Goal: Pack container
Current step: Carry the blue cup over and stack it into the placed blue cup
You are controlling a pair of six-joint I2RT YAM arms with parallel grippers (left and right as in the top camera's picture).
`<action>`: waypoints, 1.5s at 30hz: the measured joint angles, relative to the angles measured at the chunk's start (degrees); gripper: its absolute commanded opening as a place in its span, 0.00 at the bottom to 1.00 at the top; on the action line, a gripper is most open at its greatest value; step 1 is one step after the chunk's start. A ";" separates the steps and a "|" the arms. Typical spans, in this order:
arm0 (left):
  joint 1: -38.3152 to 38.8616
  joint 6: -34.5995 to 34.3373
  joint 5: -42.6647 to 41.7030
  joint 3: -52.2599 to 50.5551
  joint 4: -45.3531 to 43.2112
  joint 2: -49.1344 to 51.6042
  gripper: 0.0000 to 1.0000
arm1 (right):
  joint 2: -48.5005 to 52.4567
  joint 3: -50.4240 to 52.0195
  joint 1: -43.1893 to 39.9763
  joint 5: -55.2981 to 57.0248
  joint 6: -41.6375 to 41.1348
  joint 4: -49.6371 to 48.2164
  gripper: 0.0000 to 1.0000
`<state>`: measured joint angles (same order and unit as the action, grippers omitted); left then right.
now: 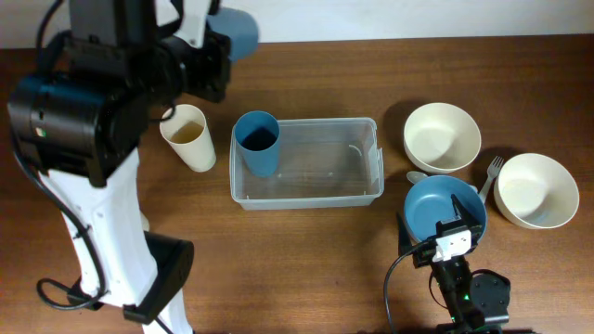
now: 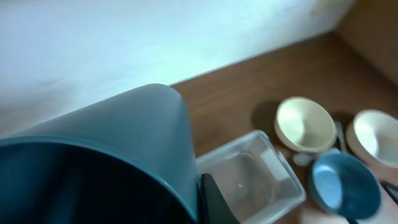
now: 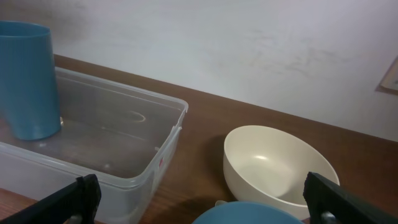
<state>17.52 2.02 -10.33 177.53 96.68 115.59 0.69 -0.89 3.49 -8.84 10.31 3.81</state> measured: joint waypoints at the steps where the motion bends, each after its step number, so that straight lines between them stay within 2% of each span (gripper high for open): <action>1: 0.85 0.24 -0.02 -0.94 0.00 -0.28 0.02 | 0.00 0.00 0.00 0.00 0.00 0.00 0.99; 7: 5.20 1.46 1.14 -12.87 0.00 -0.02 0.02 | 0.00 0.00 0.00 0.00 -0.02 0.02 0.99; 13: 5.73 1.68 3.04 -22.58 0.13 1.14 0.01 | 0.00 0.00 0.00 0.02 0.00 0.02 0.99; 23: 5.73 1.68 3.50 -23.23 0.13 0.98 0.01 | 0.00 0.00 0.00 0.00 0.02 0.00 0.99; 35: 5.73 1.68 3.74 -32.30 0.15 -0.46 0.02 | 0.00 0.00 0.00 0.02 0.02 0.00 0.99; 45: 5.73 1.68 5.44 -33.11 0.15 -0.46 0.02 | 0.00 0.00 0.00 0.00 0.02 0.00 0.99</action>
<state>23.24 3.70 -4.89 144.42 96.84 115.13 0.69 -0.89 3.49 -8.84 10.33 3.81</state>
